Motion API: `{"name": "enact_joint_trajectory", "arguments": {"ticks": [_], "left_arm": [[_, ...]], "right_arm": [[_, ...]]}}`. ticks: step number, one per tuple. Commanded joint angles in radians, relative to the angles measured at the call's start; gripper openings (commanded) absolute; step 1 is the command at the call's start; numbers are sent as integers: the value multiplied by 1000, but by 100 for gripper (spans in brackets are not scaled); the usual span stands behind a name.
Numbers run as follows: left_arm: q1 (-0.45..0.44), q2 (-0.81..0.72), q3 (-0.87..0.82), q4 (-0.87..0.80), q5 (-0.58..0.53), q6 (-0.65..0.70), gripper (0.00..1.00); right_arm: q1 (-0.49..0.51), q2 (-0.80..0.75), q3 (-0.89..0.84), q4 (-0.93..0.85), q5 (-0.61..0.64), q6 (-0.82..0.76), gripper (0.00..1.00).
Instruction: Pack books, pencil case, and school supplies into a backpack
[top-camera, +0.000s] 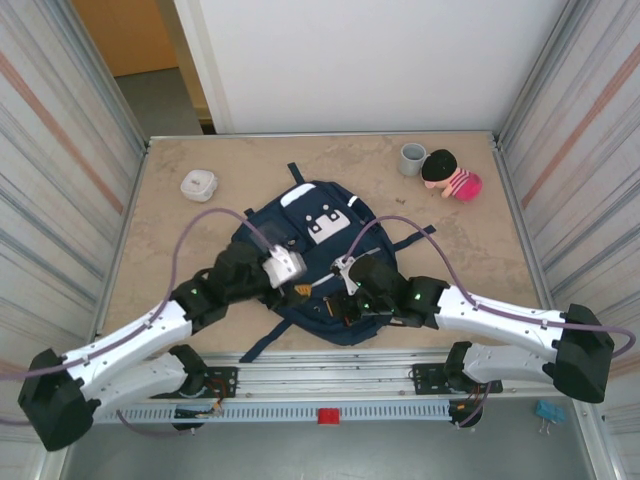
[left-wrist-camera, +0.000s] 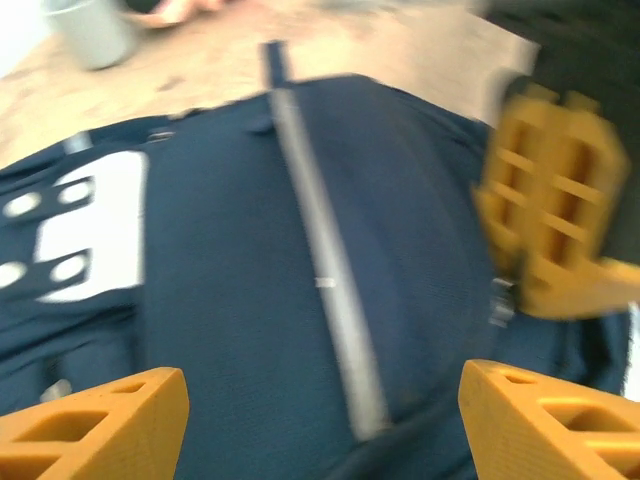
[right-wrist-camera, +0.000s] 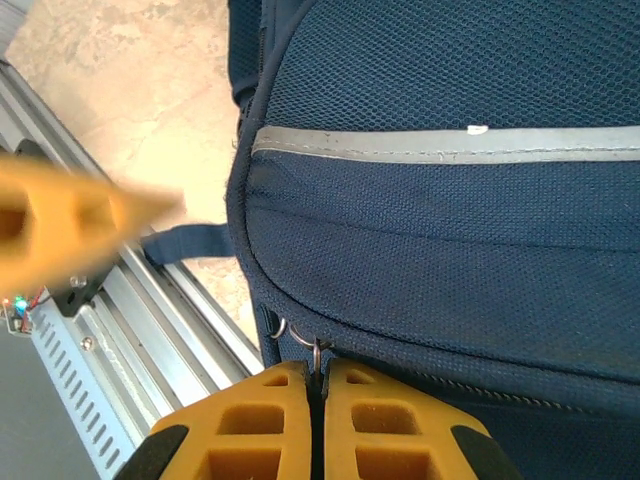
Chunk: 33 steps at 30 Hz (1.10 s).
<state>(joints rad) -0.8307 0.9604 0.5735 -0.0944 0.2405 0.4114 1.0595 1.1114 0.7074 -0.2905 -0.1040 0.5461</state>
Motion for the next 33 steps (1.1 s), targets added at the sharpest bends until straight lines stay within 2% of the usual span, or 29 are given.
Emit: {"name": "enact_joint_trajectory", "arguments": {"ticks": [1, 3, 6, 10, 13, 14, 18, 22, 25, 26, 27, 28, 30, 33], "left_arm": [[-19, 54, -14, -20, 19, 246, 72], [-19, 86, -23, 27, 16, 257, 70], [-24, 139, -14, 90, 51, 265, 62], [-33, 203, 12, 103, 67, 300, 32], [-29, 182, 6, 63, 18, 317, 7], [-20, 160, -4, 52, 6, 320, 3], [9, 54, -38, -3, -14, 313, 1], [11, -23, -58, -61, -53, 284, 1], [9, -55, -65, -100, -104, 254, 2], [9, -63, -66, -107, -123, 241, 6], [6, -75, -64, -113, -132, 222, 17], [2, -88, -63, -109, -125, 202, 31], [-11, -108, -49, -90, -74, 148, 53], [-68, -82, -4, -11, -72, 45, 65]], "right_arm": [[-15, -36, -17, 10, -2, -10, 0], [-18, -37, -20, 10, -7, -9, 0], [-18, -36, -18, 11, -15, -12, 0], [-32, -43, -17, -16, 9, -16, 0], [-73, -71, -13, -90, 37, -34, 0], [-99, -88, -19, -119, 39, -46, 0], [-270, -167, -69, -179, -12, -100, 0], [-421, -196, -86, -171, -116, -168, 0], [-460, -171, -81, -150, -183, -201, 0], [-460, -164, -79, -141, -206, -203, 0], [-457, -155, -81, -129, -234, -200, 0], [-448, -151, -83, -112, -256, -192, 0], [-418, -157, -84, -98, -253, -183, 0], [-382, -173, -85, -92, -220, -170, 0]]}}
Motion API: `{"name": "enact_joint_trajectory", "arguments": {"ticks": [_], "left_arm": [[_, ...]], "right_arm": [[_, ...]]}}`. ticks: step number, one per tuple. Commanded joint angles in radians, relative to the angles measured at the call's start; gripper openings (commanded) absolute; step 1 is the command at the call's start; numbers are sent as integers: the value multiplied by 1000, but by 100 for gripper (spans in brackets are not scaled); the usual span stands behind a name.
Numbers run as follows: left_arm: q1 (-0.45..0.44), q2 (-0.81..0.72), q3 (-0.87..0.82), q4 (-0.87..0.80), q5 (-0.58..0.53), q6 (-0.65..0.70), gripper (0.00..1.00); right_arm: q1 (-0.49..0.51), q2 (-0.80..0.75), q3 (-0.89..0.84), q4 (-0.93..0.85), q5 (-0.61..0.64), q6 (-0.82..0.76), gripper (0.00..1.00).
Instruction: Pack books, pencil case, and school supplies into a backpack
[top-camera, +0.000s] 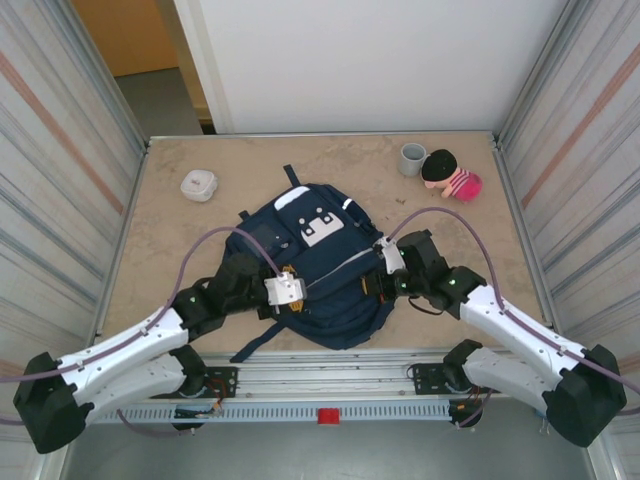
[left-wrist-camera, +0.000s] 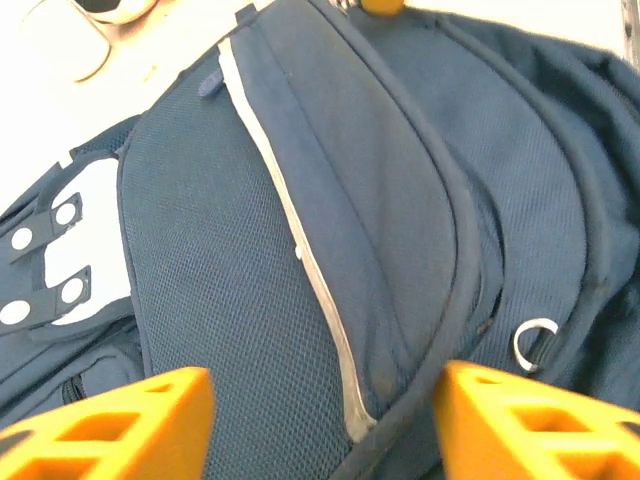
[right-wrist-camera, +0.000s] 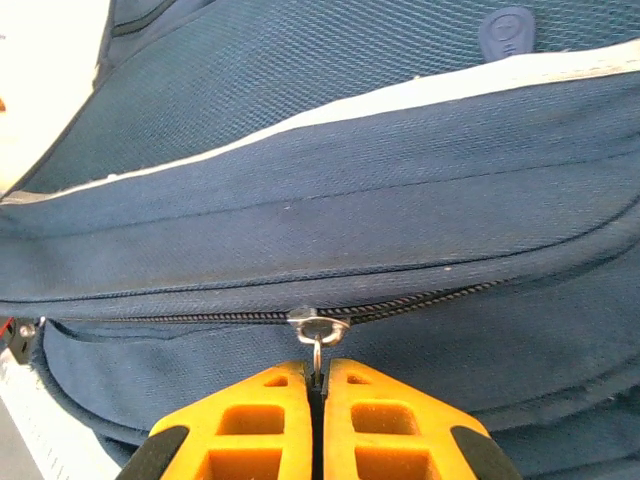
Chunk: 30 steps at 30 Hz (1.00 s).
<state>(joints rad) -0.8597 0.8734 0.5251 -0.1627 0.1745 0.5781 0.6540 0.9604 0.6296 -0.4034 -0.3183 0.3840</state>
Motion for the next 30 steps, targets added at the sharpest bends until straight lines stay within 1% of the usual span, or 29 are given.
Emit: {"name": "enact_joint_trajectory", "arguments": {"ticks": [1, 6, 11, 13, 15, 17, 20, 21, 23, 26, 28, 30], "left_arm": [[-63, 34, 69, 74, -15, -137, 66], [-162, 247, 213, 122, -104, -175, 70], [-182, 446, 313, 170, -136, -223, 70], [-185, 501, 345, 159, -137, -236, 63], [-185, 539, 362, 139, -132, -238, 48], [-183, 539, 362, 109, -116, -233, 33], [-183, 497, 328, 62, -87, -177, 6], [-183, 473, 318, 33, -76, -147, 1], [-181, 419, 301, -39, -54, -91, 0], [-155, 329, 291, -177, -30, -53, 0], [-128, 265, 276, -252, -21, -32, 0], [-104, 205, 263, -321, -50, -23, 0]], "right_arm": [[28, -27, -11, 23, -4, -3, 0], [37, -37, -7, 12, 4, -4, 0], [39, -55, -6, 0, 8, -8, 0], [38, -65, -7, -2, 8, -8, 0], [37, -79, -7, -8, 18, -11, 0], [25, -92, -14, -9, 25, -13, 0], [-22, -109, -28, -10, 10, -24, 0], [-45, -112, -31, -18, 4, -30, 0], [-89, -111, -27, -52, 1, -44, 0], [-141, -101, -25, -78, -17, -65, 0], [-141, -88, -25, -58, -47, -66, 0], [-125, -77, -35, -15, -100, -50, 0]]}}
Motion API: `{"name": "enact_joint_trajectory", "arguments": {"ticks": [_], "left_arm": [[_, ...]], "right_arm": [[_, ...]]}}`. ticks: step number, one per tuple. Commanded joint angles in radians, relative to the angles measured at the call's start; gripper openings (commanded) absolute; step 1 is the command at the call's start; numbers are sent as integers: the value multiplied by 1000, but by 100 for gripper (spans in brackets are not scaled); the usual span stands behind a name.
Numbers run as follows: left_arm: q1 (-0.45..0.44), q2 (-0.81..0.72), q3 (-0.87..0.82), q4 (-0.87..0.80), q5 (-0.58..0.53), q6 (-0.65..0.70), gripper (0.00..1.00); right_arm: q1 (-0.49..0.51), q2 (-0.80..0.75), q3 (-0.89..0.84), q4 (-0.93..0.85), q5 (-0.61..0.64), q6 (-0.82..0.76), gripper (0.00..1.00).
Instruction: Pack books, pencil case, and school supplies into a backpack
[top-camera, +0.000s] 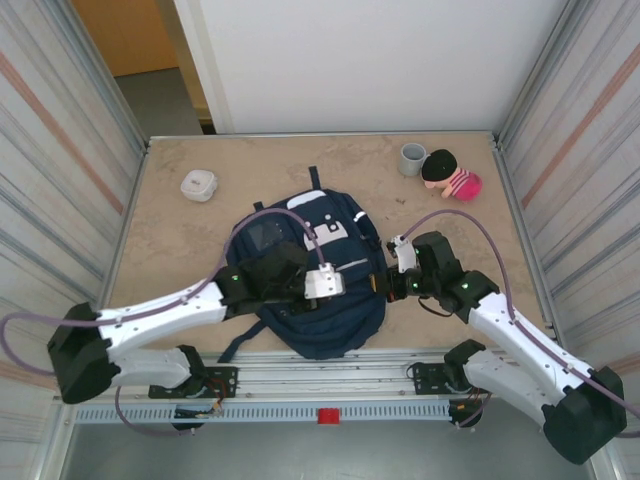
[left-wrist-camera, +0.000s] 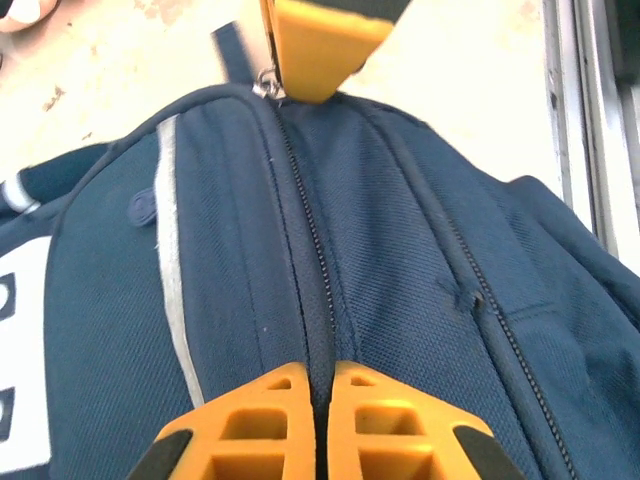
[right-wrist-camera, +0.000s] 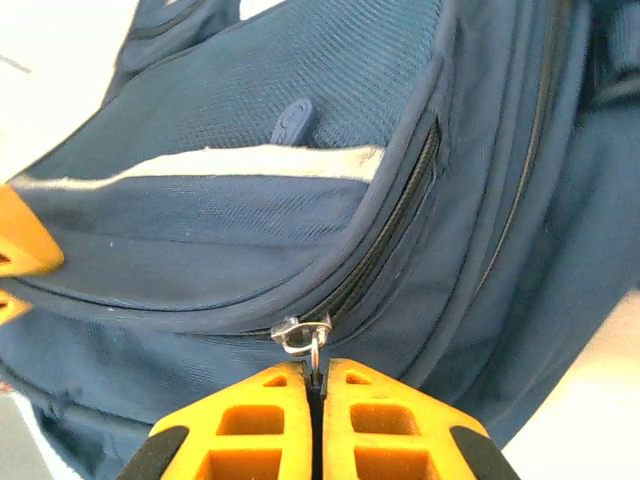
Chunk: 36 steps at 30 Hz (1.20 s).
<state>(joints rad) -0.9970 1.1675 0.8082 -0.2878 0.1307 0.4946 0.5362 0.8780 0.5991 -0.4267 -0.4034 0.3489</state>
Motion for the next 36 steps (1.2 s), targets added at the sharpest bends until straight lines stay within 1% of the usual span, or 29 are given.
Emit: {"name": "enact_joint_trajectory", "arguments": {"ticks": [1, 3, 4, 6, 7, 8, 10, 13, 17, 19, 23, 25, 26, 27, 29, 30, 31, 32, 34, 36], "left_arm": [[47, -118, -28, -230, -31, 61, 0], [68, -171, -44, -272, -74, 57, 1], [76, -192, -52, -279, -94, 55, 7], [78, -221, -65, -273, -100, 49, 27], [76, -228, -64, -260, -78, 40, 39], [73, -230, -58, -242, -46, 25, 48], [53, -218, -49, -181, -18, -10, 57], [-6, -158, -33, -67, -44, -41, 63], [-55, -12, 29, 1, -69, -39, 65], [-63, 57, 55, 20, -73, -38, 64], [-82, 164, 85, 87, -97, -32, 55], [-84, 185, 89, 112, -103, -32, 40], [-84, 185, 86, 121, -103, -26, 35], [-84, 178, 75, 131, -101, -17, 27], [-84, 151, 54, 121, -87, 15, 9], [-84, 128, 36, 115, -81, 31, 3], [-84, 103, 15, 113, -73, 47, 0], [-83, 82, -4, 111, -59, 67, 0], [-73, 27, -52, 114, 9, 116, 0], [-59, -15, -90, 125, 76, 155, 0]], "right_arm": [[17, 10, -10, 35, -25, -3, 0], [76, 13, -15, 74, -10, 13, 0], [111, 16, -15, 94, 2, 23, 0], [159, 25, -12, 109, 22, 36, 0], [178, 31, -7, 110, 32, 39, 0], [195, 37, -6, 108, 41, 41, 0], [218, 43, -5, 110, 56, 44, 0], [235, 43, -1, 107, 66, 45, 0], [242, 30, 5, 94, 73, 41, 0], [242, 24, 8, 86, 75, 38, 0], [242, 15, 7, 76, 81, 35, 0], [240, 11, 9, 63, 94, 29, 0], [240, 8, 11, 51, 111, 29, 0], [236, 6, 11, 38, 140, 27, 0], [205, 0, 3, 15, 199, 40, 0], [174, -2, 0, 9, 202, 47, 0], [140, -1, -4, 6, 203, 60, 0], [113, -1, -8, 9, 200, 70, 0], [72, 2, -19, 35, 207, 86, 0], [53, 13, -27, 72, 220, 93, 0]]}}
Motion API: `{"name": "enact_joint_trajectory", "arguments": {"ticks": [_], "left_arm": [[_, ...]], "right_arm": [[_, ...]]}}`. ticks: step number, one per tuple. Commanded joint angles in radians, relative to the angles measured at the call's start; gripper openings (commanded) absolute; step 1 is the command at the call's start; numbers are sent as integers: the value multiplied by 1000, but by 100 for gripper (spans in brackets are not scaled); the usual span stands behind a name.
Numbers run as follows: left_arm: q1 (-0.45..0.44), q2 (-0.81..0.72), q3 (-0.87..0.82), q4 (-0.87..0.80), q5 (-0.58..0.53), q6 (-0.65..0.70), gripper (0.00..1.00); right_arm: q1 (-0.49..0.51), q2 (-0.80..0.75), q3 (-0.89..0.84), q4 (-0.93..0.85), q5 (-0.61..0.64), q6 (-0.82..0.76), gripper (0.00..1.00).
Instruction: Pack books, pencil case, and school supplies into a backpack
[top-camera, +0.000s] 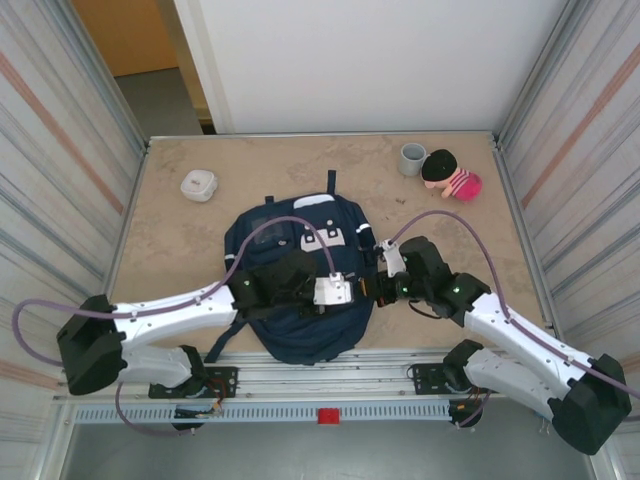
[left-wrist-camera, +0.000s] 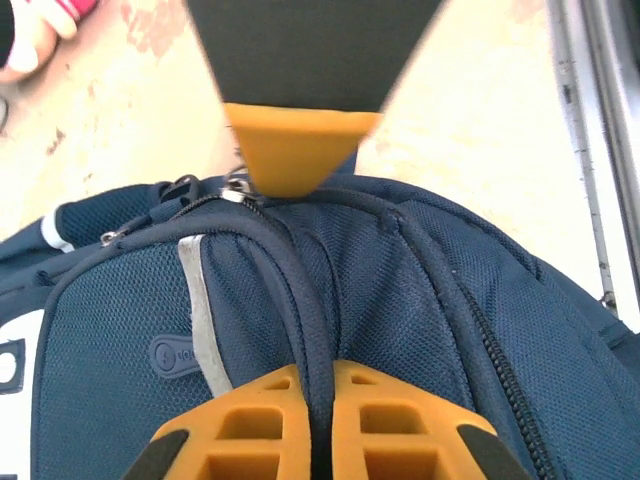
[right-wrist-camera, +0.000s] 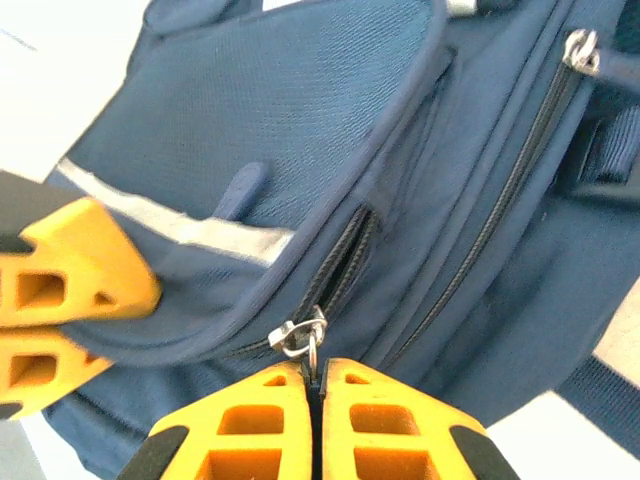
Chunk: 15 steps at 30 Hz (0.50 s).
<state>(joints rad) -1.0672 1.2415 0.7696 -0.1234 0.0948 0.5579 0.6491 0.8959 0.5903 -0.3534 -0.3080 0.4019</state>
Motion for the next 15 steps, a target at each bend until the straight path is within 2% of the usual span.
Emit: {"name": "enact_joint_trajectory", "arguments": {"ticks": [1, 4, 8, 9, 10, 11, 13, 15], "left_arm": [[18, -107, -62, -41, 139, 108, 0], [25, -123, -61, -87, 191, 161, 0], [27, -86, -38, -134, 233, 181, 0], [28, -79, -38, -128, 218, 165, 4], [29, -80, -41, -118, 201, 143, 16], [29, -90, -49, -98, 174, 109, 33], [30, -129, -70, -43, 104, 11, 58], [40, -185, -80, -9, 19, -129, 74]], "right_arm": [[-67, 8, -17, 16, 136, 42, 0], [-92, 63, -12, 86, 163, 49, 0], [-99, 165, 16, 185, 125, 37, 0], [-98, 183, 26, 191, 108, 34, 0], [-98, 192, 34, 186, 98, 32, 0], [-98, 198, 48, 167, 94, 32, 4], [-98, 194, 75, 106, 107, 31, 37], [-98, 176, 116, 25, 135, 32, 66]]}}
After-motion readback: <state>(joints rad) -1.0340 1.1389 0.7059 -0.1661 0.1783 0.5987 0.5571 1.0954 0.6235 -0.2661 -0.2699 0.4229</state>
